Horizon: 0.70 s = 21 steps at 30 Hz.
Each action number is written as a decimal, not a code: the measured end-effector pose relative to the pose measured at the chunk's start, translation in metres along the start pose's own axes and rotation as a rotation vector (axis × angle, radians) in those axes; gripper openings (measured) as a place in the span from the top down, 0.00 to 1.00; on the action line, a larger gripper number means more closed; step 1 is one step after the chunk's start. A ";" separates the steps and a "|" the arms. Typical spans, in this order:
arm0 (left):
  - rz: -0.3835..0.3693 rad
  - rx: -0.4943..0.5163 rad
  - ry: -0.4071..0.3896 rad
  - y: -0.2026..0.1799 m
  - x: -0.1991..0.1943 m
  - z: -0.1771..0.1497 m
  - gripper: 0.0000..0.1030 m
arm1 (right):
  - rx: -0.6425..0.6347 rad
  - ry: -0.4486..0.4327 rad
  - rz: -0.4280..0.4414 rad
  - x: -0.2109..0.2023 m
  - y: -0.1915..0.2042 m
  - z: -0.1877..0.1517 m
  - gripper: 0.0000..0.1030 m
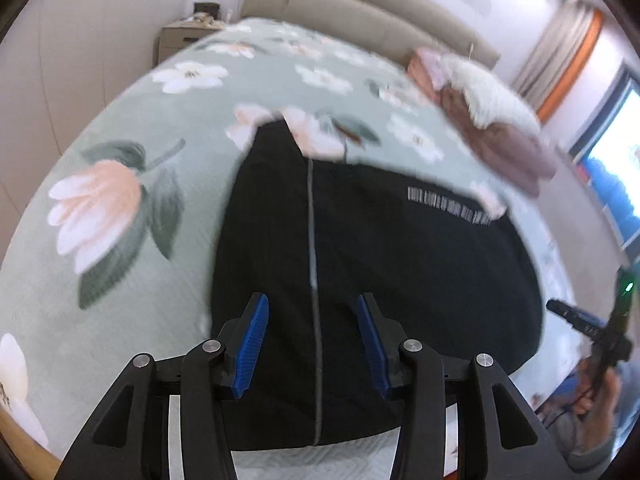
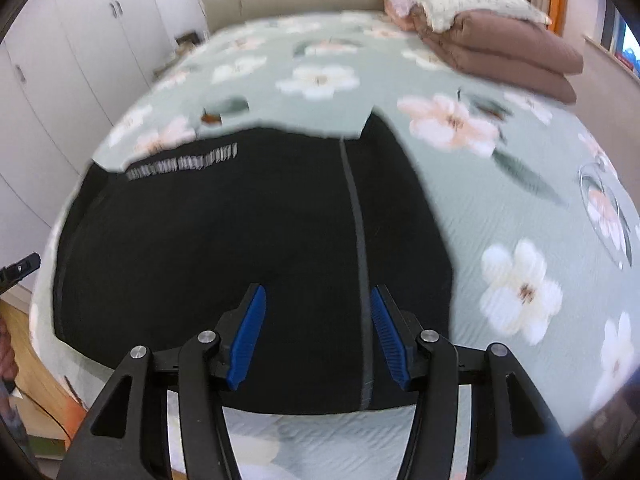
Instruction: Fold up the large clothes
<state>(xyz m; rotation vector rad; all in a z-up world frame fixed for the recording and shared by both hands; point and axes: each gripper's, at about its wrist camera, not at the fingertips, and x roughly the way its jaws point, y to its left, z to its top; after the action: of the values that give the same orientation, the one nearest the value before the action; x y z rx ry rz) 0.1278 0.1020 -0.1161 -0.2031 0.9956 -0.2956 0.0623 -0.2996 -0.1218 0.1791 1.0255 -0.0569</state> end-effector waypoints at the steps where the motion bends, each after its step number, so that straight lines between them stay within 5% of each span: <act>1: 0.020 0.010 0.025 -0.006 0.012 -0.005 0.54 | 0.021 0.019 0.003 0.007 -0.003 0.004 0.44; 5: 0.092 -0.011 0.066 -0.012 0.043 -0.020 0.53 | 0.089 0.073 -0.033 0.045 -0.006 -0.016 0.44; 12: 0.123 -0.014 0.102 -0.015 0.054 -0.020 0.50 | 0.166 -0.013 -0.105 0.059 0.002 -0.031 0.36; 15: 0.220 0.034 0.114 -0.031 0.045 -0.028 0.50 | 0.217 -0.010 -0.106 0.047 0.003 -0.037 0.35; 18: 0.396 0.135 0.044 -0.062 0.019 -0.041 0.50 | 0.209 -0.016 -0.073 0.015 0.018 -0.041 0.35; 21: 0.395 0.145 -0.029 -0.086 -0.016 -0.044 0.50 | 0.124 -0.086 -0.107 -0.031 0.042 -0.034 0.35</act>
<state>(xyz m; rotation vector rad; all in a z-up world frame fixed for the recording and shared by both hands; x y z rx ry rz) 0.0696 0.0254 -0.1006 0.1214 0.9582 -0.0027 0.0232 -0.2538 -0.1074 0.2333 0.9458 -0.2239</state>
